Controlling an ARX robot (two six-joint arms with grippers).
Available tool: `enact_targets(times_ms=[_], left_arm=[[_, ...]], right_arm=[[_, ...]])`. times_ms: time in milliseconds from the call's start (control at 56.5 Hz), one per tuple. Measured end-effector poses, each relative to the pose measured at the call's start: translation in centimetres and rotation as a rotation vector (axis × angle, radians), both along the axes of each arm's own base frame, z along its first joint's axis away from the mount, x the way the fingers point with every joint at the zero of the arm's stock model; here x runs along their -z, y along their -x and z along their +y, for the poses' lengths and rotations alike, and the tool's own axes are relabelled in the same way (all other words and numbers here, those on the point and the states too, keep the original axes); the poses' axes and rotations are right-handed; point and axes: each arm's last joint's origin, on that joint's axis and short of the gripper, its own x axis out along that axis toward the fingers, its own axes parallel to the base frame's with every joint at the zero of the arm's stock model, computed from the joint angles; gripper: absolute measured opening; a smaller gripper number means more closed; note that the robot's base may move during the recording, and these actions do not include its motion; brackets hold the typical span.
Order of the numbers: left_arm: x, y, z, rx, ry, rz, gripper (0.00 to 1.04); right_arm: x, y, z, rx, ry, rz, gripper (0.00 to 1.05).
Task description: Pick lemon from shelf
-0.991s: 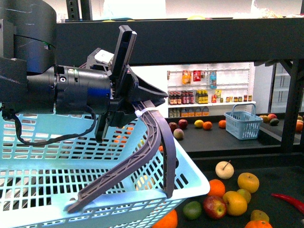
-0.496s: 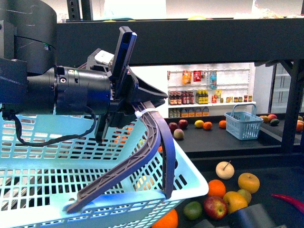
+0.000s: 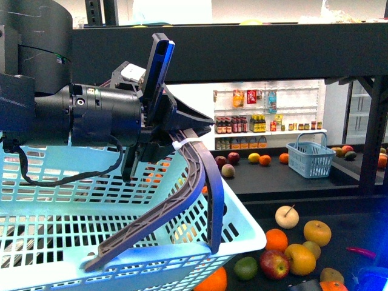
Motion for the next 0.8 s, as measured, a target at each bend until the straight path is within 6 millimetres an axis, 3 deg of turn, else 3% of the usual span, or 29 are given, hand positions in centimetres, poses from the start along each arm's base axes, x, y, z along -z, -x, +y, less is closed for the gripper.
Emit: enact_targets(times_ms=[407,797], left_arm=[[0.0,0.0,0.0,0.000,0.000,0.000,0.08],[0.0,0.0,0.0,-0.001,0.000,0.000,0.08]], right_arm=[[2.0,-2.4,-0.4,-0.013,0.048,-0.007,0.97],[4.0,-2.9,-0.3,-0.018,0.077,0.021,0.97]])
